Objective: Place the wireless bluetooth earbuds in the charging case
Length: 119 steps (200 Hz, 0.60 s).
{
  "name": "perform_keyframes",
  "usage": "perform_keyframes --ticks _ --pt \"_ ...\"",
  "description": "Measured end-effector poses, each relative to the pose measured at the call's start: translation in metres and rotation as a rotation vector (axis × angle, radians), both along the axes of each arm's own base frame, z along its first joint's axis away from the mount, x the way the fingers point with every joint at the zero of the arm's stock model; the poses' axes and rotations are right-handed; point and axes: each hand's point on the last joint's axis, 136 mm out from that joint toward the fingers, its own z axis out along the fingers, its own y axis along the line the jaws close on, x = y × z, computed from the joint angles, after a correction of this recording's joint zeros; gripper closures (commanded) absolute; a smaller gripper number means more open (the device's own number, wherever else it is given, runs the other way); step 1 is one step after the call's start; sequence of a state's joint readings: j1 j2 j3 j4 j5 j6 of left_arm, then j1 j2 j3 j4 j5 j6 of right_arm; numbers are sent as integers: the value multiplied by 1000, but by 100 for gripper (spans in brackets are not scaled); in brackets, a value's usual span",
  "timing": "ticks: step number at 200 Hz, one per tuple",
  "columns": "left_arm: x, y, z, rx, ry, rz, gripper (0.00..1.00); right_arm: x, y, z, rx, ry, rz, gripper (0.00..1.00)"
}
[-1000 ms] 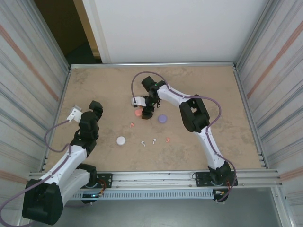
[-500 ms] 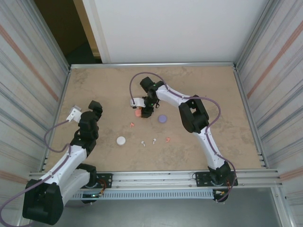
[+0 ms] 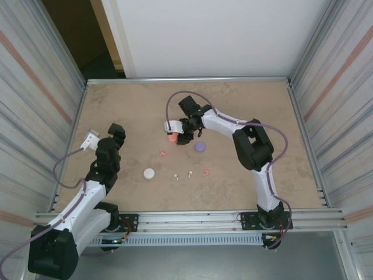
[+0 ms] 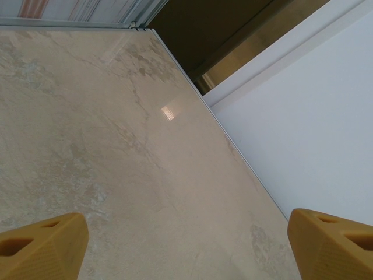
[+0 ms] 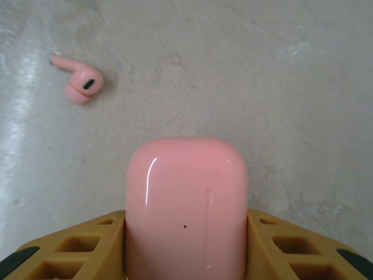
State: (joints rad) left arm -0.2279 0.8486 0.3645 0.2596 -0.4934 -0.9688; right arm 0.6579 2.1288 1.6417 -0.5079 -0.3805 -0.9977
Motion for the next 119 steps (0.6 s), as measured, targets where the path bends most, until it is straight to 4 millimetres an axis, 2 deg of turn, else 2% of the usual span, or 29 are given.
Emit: perform_keyframes --ticks 29,66,99,119 --pt "4 -9 5 22 -6 -63 11 -5 -12 29 67 -62 -39 58" --pt "19 -35 35 59 -73 -218 10 -8 -41 47 121 -97 -119 59" --pt "36 -74 70 90 -149 -432 10 -9 -67 60 163 -115 -196 59" --pt "44 -101 87 97 -184 -576 9 -10 -80 75 204 -143 -237 59"
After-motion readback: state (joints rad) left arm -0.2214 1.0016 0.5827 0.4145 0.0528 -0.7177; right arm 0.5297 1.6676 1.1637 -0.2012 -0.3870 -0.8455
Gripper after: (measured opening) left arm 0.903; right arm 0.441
